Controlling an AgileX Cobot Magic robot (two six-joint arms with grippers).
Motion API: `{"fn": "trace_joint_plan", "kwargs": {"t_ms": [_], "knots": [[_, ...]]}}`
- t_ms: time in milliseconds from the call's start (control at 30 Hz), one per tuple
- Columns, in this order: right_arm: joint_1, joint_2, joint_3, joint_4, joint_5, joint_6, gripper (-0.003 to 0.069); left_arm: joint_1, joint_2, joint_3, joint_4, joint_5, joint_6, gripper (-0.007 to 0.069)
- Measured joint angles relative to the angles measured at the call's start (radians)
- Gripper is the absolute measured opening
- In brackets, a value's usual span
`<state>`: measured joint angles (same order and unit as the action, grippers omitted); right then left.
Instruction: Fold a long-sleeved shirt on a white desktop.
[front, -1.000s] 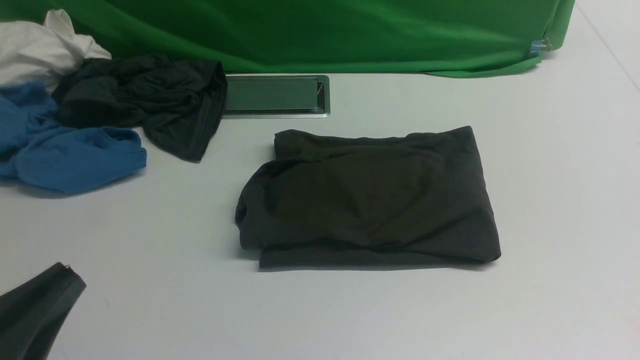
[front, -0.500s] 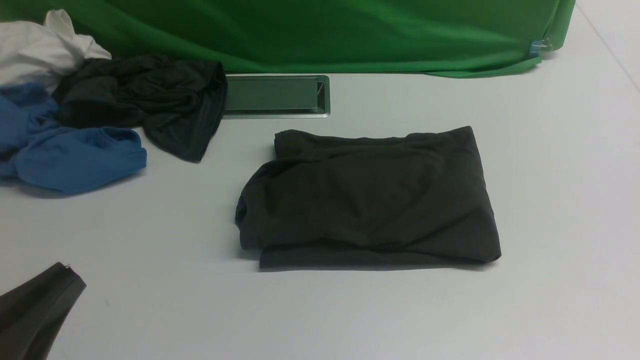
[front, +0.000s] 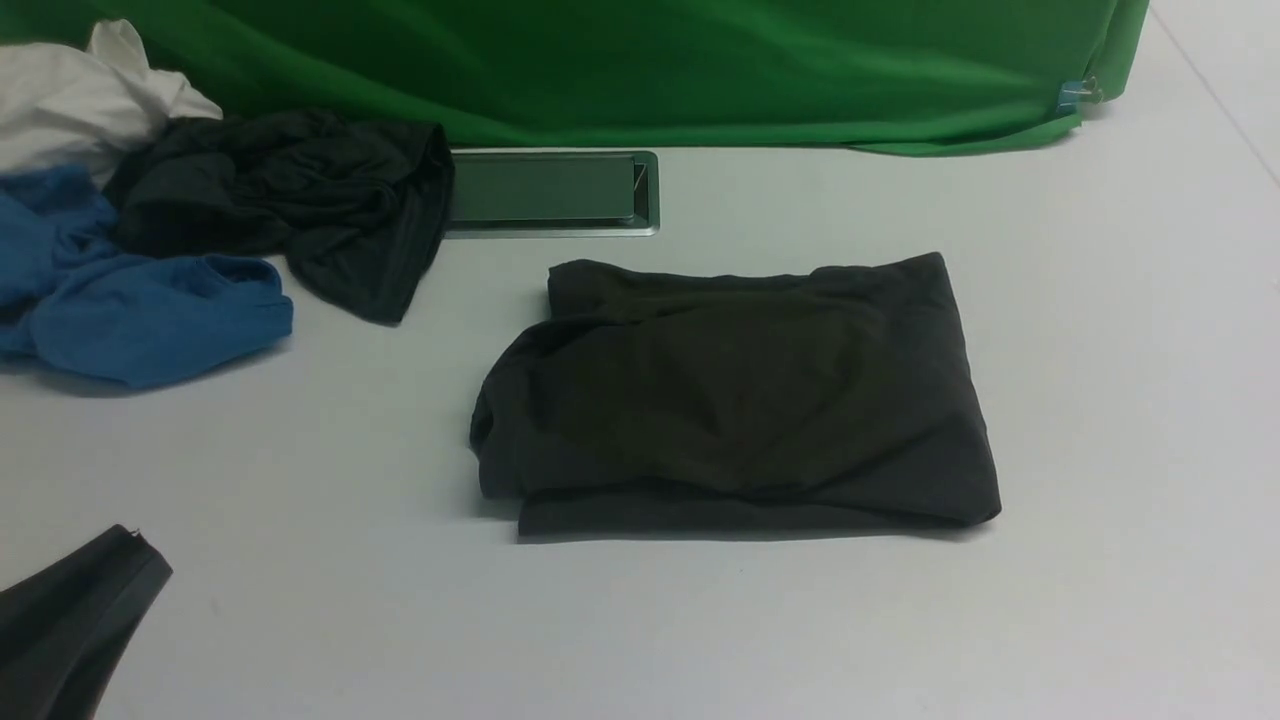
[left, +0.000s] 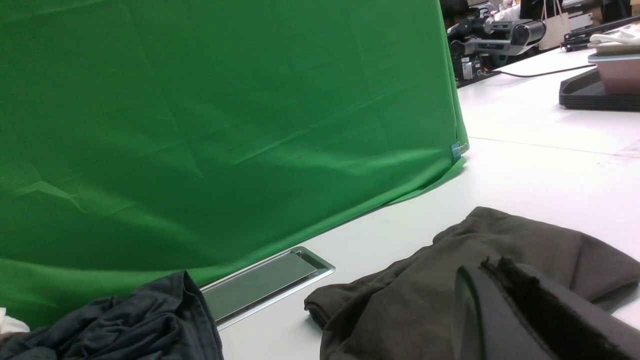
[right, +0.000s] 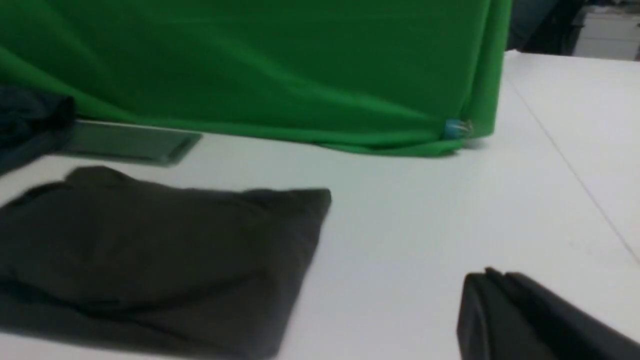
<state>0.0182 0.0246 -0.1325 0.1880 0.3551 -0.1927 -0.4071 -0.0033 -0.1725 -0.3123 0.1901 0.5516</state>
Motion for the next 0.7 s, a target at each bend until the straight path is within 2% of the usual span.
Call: {"fn": "trace_joint_plan", "kwargs": {"t_ms": [200, 700], "knots": [[0.000, -0.020, 0.134, 0.000, -0.034, 0.000, 0.0029, 0.000, 0.000, 0.000, 0.000, 0.000, 0.000, 0.0019], [0.000, -0.023, 0.139, 0.000, -0.088, 0.024, 0.0043, 0.000, 0.000, 0.000, 0.000, 0.000, 0.000, 0.0020]]}}
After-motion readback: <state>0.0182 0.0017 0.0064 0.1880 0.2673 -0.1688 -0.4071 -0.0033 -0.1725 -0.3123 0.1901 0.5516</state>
